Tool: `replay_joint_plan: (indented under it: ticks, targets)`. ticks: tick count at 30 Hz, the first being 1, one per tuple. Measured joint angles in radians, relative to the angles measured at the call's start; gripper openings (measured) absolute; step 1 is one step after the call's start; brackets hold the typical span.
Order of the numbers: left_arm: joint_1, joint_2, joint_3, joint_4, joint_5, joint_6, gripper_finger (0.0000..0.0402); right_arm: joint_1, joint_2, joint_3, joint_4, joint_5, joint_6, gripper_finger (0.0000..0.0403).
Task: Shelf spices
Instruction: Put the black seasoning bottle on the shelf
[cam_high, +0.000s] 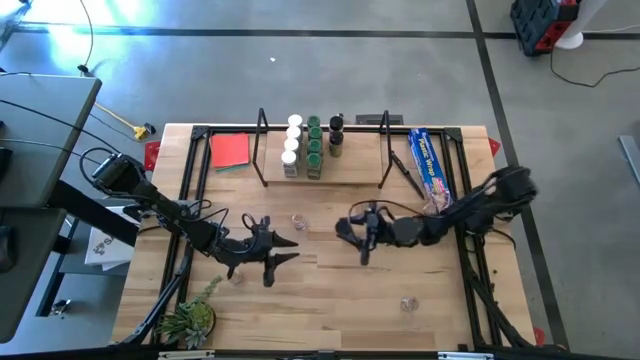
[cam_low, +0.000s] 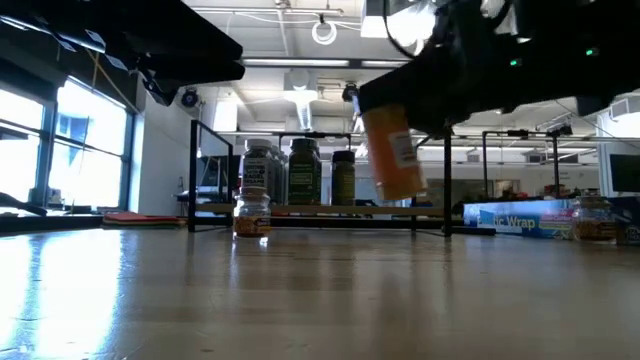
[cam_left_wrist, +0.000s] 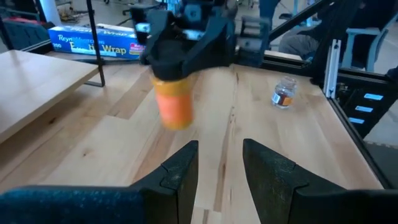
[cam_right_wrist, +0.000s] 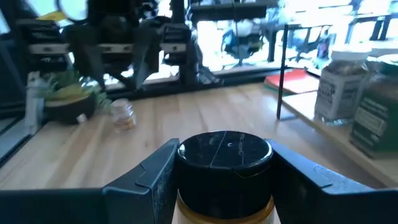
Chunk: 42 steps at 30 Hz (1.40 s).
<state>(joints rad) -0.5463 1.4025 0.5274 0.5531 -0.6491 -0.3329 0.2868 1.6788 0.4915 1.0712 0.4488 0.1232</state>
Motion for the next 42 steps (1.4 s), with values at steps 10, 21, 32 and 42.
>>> replay_joint_plan:
  ticks: [10, 21, 32, 42]
  targets:
    - [-0.004, 0.0, 0.0, 0.004, 0.017, -0.059, 0.0121, -0.032, 0.215, 0.143, 0.031, -0.014, -0.034, 0.0218]
    - [-0.004, 0.0, 0.0, -0.01, 0.018, -0.082, 0.0121, -0.008, 0.209, 0.141, 0.02, -0.008, -0.079, 0.0229]
    - [-0.004, 0.0, 0.0, -0.011, 0.02, -0.077, 0.0121, -0.005, 0.099, 0.143, -0.181, -0.009, -0.067, 0.0279]
    - [-0.004, 0.0, 0.0, -0.01, 0.018, -0.076, 0.0121, -0.03, 0.02, 0.225, -0.488, -0.131, -0.049, 0.0294]
